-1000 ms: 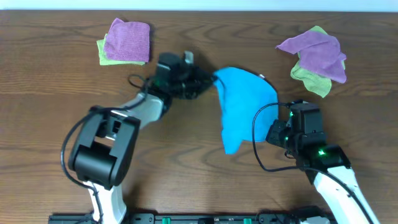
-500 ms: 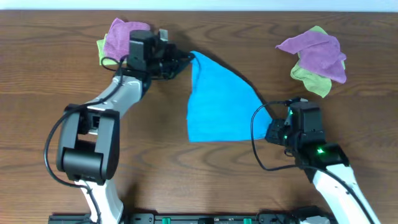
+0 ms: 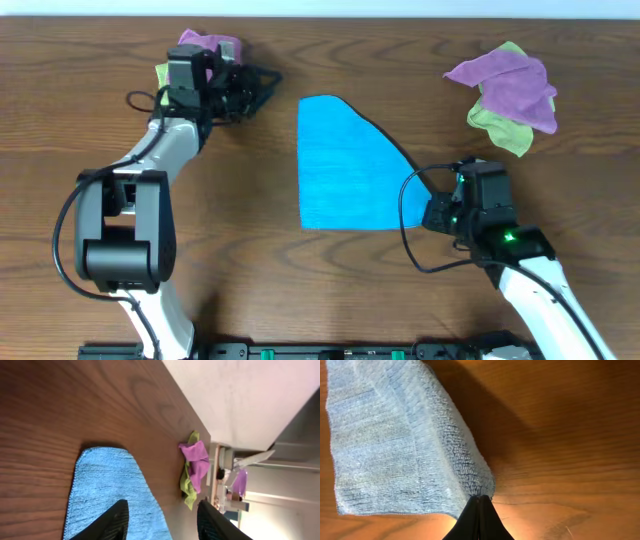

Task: Fold the cloth

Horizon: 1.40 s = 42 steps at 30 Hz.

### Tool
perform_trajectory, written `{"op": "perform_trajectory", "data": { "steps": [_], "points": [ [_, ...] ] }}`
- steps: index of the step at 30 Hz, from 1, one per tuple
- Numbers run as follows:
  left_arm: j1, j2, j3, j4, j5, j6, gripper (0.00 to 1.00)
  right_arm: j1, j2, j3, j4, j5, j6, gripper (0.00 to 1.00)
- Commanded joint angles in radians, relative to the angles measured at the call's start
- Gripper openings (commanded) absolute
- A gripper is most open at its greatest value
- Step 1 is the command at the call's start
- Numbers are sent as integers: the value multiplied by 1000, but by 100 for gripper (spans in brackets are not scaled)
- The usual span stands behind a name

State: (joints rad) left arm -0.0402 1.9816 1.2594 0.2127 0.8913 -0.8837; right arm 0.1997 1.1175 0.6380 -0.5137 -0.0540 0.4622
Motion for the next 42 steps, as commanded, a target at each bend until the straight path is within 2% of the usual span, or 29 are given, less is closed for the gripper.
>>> {"op": "perform_trajectory", "data": {
  "steps": [1, 2, 5, 9, 14, 18, 21, 26, 27, 31, 38, 42],
  "points": [
    [14, 0, 30, -9, 101, 41, 57, 11, 1, -4, 4, -6, -14, 1],
    [18, 0, 30, -27, 129, 52, 64, 11, 1, -4, 5, -6, -14, 1],
    [27, -2, 30, -124, 208, 121, 98, 11, 1, -4, 4, -6, -14, 1],
    [29, -2, 30, -416, 216, 321, 95, 11, 1, -4, 1, -7, -14, 1],
    [29, -2, 30, -802, 87, 584, 96, 11, 1, -4, -2, -6, -14, 1],
    [21, -2, 30, -974, -2, 690, 96, 11, 1, -4, 0, -6, -14, 1],
    [-1, -2, 29, -1048, -61, 731, 96, 11, 1, -4, 2, -6, -14, 1],
    [-86, -2, -8, -1033, -90, 728, 100, 11, 1, -4, 4, -7, -14, 1],
    [-101, -2, -19, -1022, -90, 721, 95, 11, 1, -4, 4, -7, -14, 1],
    [-148, -2, -95, -931, -76, 645, 95, 11, 1, -4, 0, -16, -7, 1],
    [-154, -2, -194, -848, -3, 613, 95, 11, 1, -4, -1, -26, -7, 1],
    [-175, -2, -244, -777, 28, 556, 95, 11, 1, -4, -1, -26, -7, 1]
  ]
}}
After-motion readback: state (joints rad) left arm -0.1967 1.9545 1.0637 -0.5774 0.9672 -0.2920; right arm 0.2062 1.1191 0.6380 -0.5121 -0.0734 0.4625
